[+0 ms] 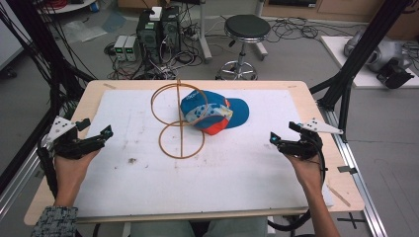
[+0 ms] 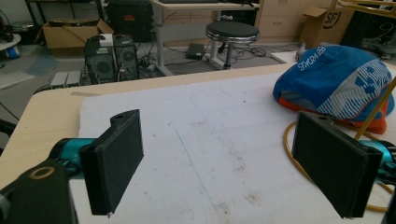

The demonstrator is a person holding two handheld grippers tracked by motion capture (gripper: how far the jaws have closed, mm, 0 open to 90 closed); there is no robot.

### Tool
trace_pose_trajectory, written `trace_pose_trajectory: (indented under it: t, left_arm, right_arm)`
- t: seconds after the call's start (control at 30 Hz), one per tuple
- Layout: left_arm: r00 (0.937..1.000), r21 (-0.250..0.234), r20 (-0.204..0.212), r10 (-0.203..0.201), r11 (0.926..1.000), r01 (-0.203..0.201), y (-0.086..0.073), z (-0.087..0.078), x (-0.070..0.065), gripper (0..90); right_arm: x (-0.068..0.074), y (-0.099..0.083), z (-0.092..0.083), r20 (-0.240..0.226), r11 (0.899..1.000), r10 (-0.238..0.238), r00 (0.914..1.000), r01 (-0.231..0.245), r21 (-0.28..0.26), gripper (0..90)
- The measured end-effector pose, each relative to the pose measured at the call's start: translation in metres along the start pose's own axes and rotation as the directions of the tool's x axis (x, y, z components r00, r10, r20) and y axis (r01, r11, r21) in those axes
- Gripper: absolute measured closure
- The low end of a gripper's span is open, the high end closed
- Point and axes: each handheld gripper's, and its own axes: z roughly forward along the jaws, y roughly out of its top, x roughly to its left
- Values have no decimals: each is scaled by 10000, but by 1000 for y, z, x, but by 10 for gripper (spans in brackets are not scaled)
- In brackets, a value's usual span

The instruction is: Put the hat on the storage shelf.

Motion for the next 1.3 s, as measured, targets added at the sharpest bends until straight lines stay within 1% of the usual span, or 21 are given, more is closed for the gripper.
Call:
trace_pose_trajectory:
  t: [0.17,0.33,0.4,0.5,0.53,0.67,0.7,0.73,0.83,0.9,0.93,1.0,1.03,1.07,1.13,1.2,1.23,1.27,1.3]
  left_arm:
    - [10000,28,-15,-17,10000,17,0,0,0,168]
    - [10000,-29,-2,-48,10000,48,1,-1,1,168]
    - [10000,-16,18,-84,10000,84,1,-1,0,168]
    - [9999,56,60,-84,9999,83,1,-1,0,168]
    - [9999,80,79,-91,9999,90,1,-1,0,168]
    - [9999,64,105,-101,9999,100,1,0,0,168]
    - [9999,93,93,-100,9999,99,1,1,0,168]
    - [9999,93,93,-100,9999,99,1,1,0,169]
    - [9999,88,115,-80,9999,79,1,1,-1,169]
    - [9999,102,133,-83,9999,82,1,1,-1,169]
    - [9999,110,120,-60,9999,58,1,1,-1,169]
    - [9999,134,127,-83,9999,82,0,2,0,169]
    - [9999,126,138,-96,9999,94,0,2,0,169]
    - [9999,129,129,-87,9999,85,0,2,0,169]
    - [9999,130,128,-109,9999,108,0,3,0,169]
    - [9999,139,119,-104,9999,102,0,3,0,170]
    - [9999,145,131,-112,9998,110,0,3,0,170]
    - [9999,131,123,-105,9999,104,0,3,0,171]
    - [9999,136,107,-66,9999,65,0,3,0,174]
  right_arm:
    - [0,-1,0,0,10000,16,10000,-16,4,111]
    - [1,2,0,-62,9999,-57,10000,56,-164,111]
    - [1,2,1,-91,9998,-103,9999,102,-158,111]
    - [2,6,3,-171,9990,-351,9992,346,-265,111]
    - [2,6,3,-171,9990,-351,9992,346,-265,111]
    - [3,14,13,-322,9984,-524,9981,517,-223,112]
    - [3,21,21,-593,9970,-700,9958,678,-371,152]
    - [3,21,21,-593,9970,-700,9958,678,-371,152]
    - [5,29,33,-842,9962,-847,9928,827,-278,152]
    - [8,40,48,-1098,9931,-1165,9871,1145,-248,158]
    - [8,40,48,-1098,9931,-1165,9871,1145,-248,158]
    - [11,50,59,-1274,9900,-1409,9818,1396,-196,159]
    - [13,52,63,-1302,9878,-1552,9793,1526,-302,162]
    - [18,62,75,-1528,9841,-1777,9721,1760,-252,162]
    - [23,69,85,-1625,9806,-1957,9671,1941,-254,163]
    - [30,78,99,-1766,9750,-2218,9590,2199,-307,162]
    - [30,78,99,-1766,9750,-2218,9590,2199,-307,162]
    - [32,80,104,-1812,9742,-2251,9573,2238,-278,162]
    - [37,87,118,-1974,9701,-2425,9499,2401,-363,162]
